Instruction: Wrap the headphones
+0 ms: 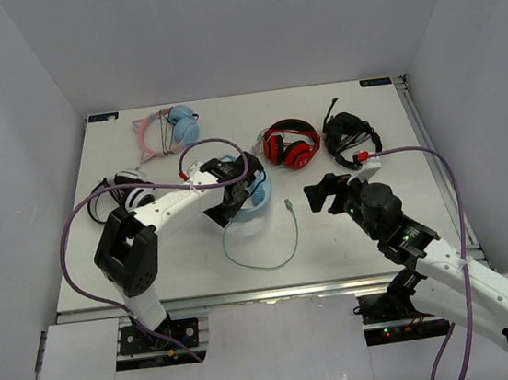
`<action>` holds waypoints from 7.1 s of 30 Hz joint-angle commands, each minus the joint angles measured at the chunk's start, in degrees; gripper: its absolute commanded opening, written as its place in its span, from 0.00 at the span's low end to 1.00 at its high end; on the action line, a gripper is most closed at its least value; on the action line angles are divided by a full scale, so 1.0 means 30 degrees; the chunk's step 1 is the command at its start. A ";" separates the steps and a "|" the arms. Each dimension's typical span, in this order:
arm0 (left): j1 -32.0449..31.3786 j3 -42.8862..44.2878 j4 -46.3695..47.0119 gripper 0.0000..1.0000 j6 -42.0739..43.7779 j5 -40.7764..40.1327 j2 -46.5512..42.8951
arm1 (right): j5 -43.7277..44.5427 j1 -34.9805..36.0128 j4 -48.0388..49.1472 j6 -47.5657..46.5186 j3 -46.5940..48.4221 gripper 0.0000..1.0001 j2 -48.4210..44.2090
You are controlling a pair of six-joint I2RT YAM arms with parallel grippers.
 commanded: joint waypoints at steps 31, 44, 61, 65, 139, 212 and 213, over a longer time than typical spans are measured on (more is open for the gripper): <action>-0.0053 -0.4907 0.4387 0.00 1.0936 -0.4411 -1.0175 | -0.4051 0.0091 0.3014 -0.1923 -0.1116 0.95 0.0074; 0.0123 -0.2536 0.5674 0.00 1.3426 0.1060 -1.6726 | -1.1716 0.0244 1.3679 -0.3447 -0.4932 0.94 -0.1591; 0.0127 -0.1690 0.1810 0.00 1.3094 -0.2919 -1.6126 | -1.4001 0.0269 0.4528 -0.5424 -0.1079 0.90 -0.2579; 0.0130 -0.1965 0.2239 0.00 1.3631 -0.2523 -1.5667 | -1.4415 0.0361 0.4465 -0.5011 -0.1499 0.88 -0.2863; 0.0123 -0.8028 0.8507 0.00 2.1301 0.4910 -1.8182 | -1.4809 0.0859 0.5564 -0.4735 0.7373 0.41 0.8580; 0.0097 -0.2918 0.5005 0.00 1.4646 0.3946 -2.1806 | -1.5997 0.0830 1.5915 -0.5835 -0.3401 0.59 0.1980; 0.0094 -0.2991 0.5066 0.00 1.4496 0.4161 -2.1858 | -1.6040 0.0830 1.6082 -0.5816 -0.3368 0.59 0.2221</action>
